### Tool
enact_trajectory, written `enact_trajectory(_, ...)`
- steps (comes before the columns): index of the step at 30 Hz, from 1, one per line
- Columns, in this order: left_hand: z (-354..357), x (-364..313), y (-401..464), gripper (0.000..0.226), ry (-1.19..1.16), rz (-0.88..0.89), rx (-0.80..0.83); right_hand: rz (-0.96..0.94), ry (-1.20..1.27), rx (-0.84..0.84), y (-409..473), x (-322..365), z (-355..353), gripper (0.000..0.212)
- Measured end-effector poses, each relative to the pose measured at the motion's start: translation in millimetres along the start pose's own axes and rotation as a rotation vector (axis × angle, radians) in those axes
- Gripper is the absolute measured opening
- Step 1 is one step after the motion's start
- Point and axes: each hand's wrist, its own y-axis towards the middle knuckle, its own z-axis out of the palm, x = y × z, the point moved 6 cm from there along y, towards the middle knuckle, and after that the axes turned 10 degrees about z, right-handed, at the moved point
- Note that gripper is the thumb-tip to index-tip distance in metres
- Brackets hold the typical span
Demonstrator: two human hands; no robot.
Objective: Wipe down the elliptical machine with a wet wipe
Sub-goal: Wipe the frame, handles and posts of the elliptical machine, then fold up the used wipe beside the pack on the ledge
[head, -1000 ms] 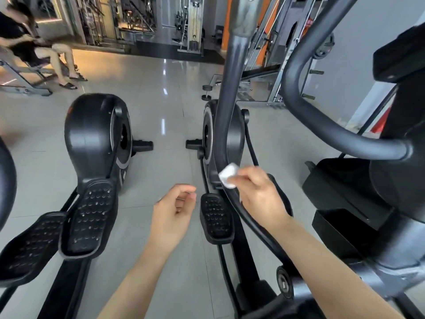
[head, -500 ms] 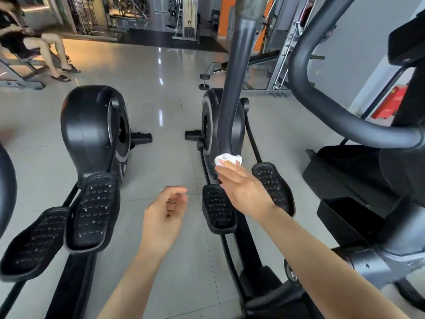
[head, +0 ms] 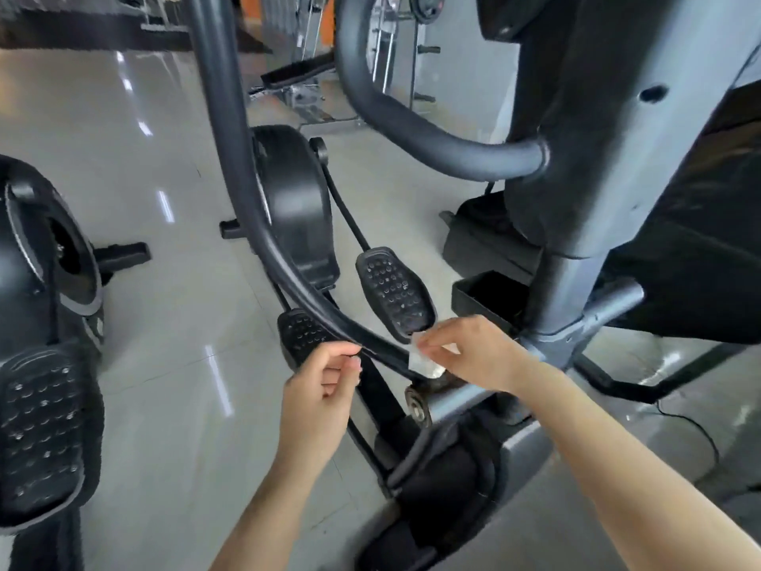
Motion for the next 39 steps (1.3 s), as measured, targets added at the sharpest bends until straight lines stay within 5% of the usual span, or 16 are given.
enact_trajectory(4,65.5,-51.2,-0.3,0.014,0.074,0.300,0.231,0.290,0.474,-0.117,-62.4,-26.8,-62.0,0.014)
enact_trajectory(7,121.0,-77.3,-8.1,0.029,0.055,0.458,0.381,0.377,0.699,-0.181,-116.6,-42.4,-80.8,0.014)
enact_trajectory(13,212.8,-91.3,-38.4,0.016,-0.277,0.164,0.617,0.509,0.960,-0.359,-197.7,-68.8,-102.2,0.018)
enact_trajectory(19,270.0,-95.3,-65.3,0.012,-0.340,0.075,0.738,0.657,0.719,-0.490,-265.7,-82.7,-108.8,0.032)
enact_trajectory(24,297.0,-108.0,-79.9,0.008,-0.347,0.034,0.874,0.784,0.596,-0.768,-303.4,-81.1,-104.6,0.014)
enact_trajectory(30,306.7,-110.0,-102.3,0.018,-0.488,-0.070,1.206,1.090,0.789,-1.195,-346.3,-60.9,-72.3,0.015)
enact_trajectory(39,265.3,-84.6,-210.1,0.024,-0.464,-0.057,1.721,1.547,0.643,-1.419,-389.0,55.1,15.6,0.019)
